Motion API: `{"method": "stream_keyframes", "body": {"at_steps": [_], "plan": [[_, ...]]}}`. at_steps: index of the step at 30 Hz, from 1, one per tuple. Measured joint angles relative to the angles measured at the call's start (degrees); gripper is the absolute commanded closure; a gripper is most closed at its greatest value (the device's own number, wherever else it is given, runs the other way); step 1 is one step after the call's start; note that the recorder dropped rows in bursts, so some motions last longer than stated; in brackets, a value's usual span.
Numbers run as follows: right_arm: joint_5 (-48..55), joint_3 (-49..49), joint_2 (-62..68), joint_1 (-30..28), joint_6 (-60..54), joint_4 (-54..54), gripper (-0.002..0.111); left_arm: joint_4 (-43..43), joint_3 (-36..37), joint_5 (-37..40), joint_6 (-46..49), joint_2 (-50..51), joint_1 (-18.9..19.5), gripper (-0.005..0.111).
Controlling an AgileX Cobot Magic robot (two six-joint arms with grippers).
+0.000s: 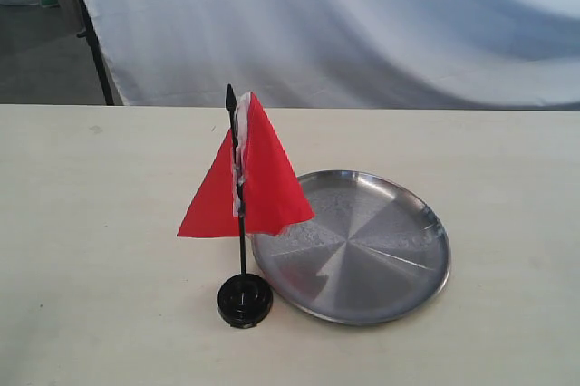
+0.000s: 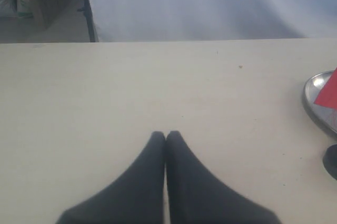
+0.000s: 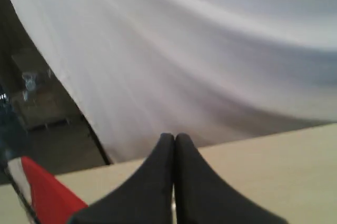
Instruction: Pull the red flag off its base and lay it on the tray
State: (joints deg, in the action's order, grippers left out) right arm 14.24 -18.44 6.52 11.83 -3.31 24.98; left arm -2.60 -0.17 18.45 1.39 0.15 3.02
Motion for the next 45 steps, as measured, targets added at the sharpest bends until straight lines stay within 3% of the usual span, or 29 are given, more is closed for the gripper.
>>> {"method": "stream_keyframes", "body": {"at_steps": [10, 19, 30, 45], "plan": [[10.73, -0.71, 21.27, 7.40, -41.29, 34.49, 0.109, 0.00, 0.00, 0.00, 0.00, 0.00, 0.00, 0.107], [8.15, -0.80, 41.87, 20.04, -60.73, 48.16, 0.109, 0.00, 0.00, 0.00, 0.00, 0.00, 0.00, 0.107], [3.66, -2.10, 61.62, 30.70, -66.82, 54.19, 0.109, 0.00, 0.00, 0.00, 0.00, 0.00, 0.00, 0.107], [1.17, -17.10, 85.09, 31.17, -69.60, 55.70, 0.107, 0.00, 0.00, 0.00, 0.00, 0.00, 0.00, 0.107]]}}
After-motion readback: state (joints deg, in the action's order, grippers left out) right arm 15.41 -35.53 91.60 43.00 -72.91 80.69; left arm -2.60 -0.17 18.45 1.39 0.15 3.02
